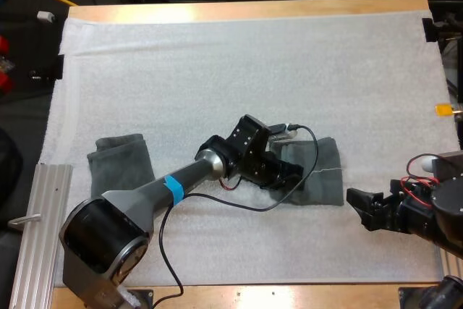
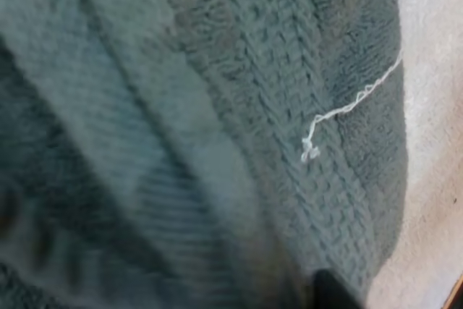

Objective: Pick towel from pile, fold and stack

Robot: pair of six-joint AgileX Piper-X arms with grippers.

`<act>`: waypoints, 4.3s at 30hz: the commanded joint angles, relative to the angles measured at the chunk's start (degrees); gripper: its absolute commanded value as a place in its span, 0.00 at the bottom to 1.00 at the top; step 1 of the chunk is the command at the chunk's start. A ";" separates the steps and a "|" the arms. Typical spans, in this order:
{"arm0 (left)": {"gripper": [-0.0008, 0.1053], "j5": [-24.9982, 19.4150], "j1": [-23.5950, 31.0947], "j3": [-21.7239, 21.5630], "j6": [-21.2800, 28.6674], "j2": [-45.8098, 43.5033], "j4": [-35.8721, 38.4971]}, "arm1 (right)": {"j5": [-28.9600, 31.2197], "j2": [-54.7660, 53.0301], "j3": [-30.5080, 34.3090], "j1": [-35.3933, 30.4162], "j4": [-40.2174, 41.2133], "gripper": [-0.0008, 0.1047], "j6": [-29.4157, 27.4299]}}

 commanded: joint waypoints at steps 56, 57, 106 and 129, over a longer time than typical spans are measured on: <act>0.01 -41.59 40.62 -1.14 48.40 -35.80 48.67 | 0.39 -0.19 -0.48 0.14 3.29 0.77 -0.22; 0.01 -40.90 41.00 0.87 48.40 -35.80 47.85 | 0.39 -0.19 -0.48 0.14 3.29 0.77 -0.22; 0.58 -45.89 44.59 4.47 28.64 -35.80 36.14 | -21.15 0.29 -0.48 0.14 -17.24 0.77 0.22; 0.58 -29.47 51.79 15.16 25.29 -20.02 19.50 | -21.15 0.29 -0.48 0.14 -17.24 0.77 5.53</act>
